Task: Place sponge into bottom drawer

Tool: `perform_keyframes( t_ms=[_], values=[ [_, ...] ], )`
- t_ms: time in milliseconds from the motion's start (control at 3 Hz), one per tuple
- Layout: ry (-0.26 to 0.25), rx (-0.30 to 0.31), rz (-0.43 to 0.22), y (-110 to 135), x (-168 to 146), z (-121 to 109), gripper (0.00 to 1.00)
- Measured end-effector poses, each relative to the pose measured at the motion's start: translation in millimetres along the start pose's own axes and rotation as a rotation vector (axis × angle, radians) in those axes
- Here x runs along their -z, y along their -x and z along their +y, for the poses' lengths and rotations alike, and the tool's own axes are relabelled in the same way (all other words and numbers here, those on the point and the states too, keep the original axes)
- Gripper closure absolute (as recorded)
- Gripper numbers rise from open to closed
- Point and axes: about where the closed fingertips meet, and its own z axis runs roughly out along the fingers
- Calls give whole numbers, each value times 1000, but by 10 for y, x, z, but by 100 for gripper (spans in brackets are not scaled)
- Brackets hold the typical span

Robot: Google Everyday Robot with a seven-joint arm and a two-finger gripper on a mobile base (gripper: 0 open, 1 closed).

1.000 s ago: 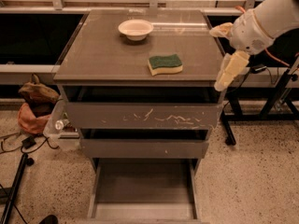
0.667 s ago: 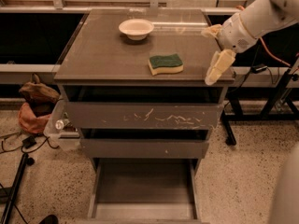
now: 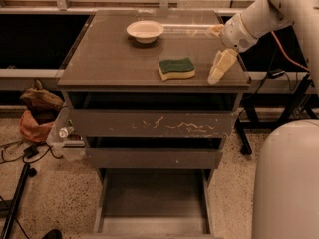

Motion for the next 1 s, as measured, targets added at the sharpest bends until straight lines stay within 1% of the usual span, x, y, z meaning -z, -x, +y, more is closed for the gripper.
perform_keyframes(
  t_ms=[667, 1000],
  values=[
    [69, 72, -29, 305, -403, -136, 0],
    [99, 92, -30, 395, -560, -165, 0]
  ],
)
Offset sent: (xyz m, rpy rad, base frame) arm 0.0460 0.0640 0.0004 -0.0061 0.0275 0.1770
